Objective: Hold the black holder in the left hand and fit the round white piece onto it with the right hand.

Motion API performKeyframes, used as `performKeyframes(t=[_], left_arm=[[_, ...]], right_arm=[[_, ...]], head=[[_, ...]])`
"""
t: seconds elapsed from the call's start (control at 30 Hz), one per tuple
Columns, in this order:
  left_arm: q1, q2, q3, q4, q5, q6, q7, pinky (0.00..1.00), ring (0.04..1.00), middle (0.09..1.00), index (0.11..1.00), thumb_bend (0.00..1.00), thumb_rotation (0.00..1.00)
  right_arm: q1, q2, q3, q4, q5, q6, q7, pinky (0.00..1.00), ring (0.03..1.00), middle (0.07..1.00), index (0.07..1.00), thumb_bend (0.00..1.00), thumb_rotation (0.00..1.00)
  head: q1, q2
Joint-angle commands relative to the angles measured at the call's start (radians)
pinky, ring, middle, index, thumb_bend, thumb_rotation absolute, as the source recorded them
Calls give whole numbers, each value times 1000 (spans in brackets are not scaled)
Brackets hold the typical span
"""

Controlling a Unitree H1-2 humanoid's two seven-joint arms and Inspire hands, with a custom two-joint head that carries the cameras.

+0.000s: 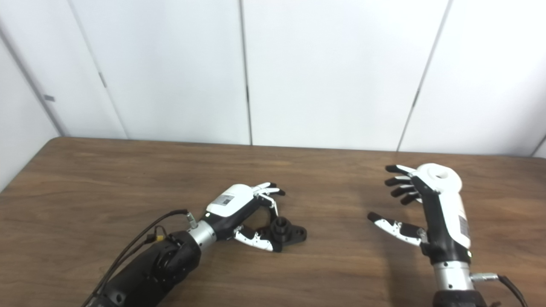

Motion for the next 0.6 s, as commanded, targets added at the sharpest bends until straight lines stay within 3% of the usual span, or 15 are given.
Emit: performKeyframes(t=[0.0, 0.13, 0.17, 0.2, 0.3, 0.37, 0.43, 0.57], left_arm=[[20, -5, -55, 53, 74, -2, -41, 865, 940, 878, 485, 524, 68], [23, 24, -48, 61, 74, -18, -31, 860, 934, 871, 486, 524, 67], [25, 34, -44, 58, 67, -24, -35, 860, 934, 871, 486, 524, 66], [28, 44, -39, 49, 59, -25, -42, 868, 934, 872, 486, 524, 65], [31, 71, -25, 32, 37, -36, -60, 874, 929, 873, 486, 524, 63], [31, 84, -20, 38, 30, -53, -57, 854, 919, 866, 486, 524, 62], [31, 94, -15, 46, 27, -71, -51, 837, 904, 855, 486, 524, 59], [32, 109, -6, 48, 17, -103, -56, 812, 891, 845, 486, 524, 55]], right_arm=[[-47, -10, 1, -59, -14, 13, -2, 462, 561, 633, 728, 526, 93], [-74, -48, 28, -116, -87, 110, 83, 496, 591, 663, 736, 546, 137], [-86, -62, 39, -130, -123, 140, 115, 507, 601, 674, 741, 563, 164], [-100, -79, 49, -144, -160, 166, 143, 516, 614, 687, 750, 591, 197], [-147, -125, 86, -175, -289, 252, 241, 532, 642, 719, 782, 639, 250], [-188, -158, 118, -189, -406, 319, 339, 577, 727, 788, 831, 664, 288], [-234, -189, 145, -195, -518, 380, 444, 631, 799, 850, 864, 726, 299], [-303, -221, 171, -174, -658, 435, 555, 706, 848, 892, 859, 850, 275]], head=[[-1, 0], [-152, -27], [-213, -42], [-213, -42], [-324, -66], [-413, -100], [-457, -118], [-521, -151]])
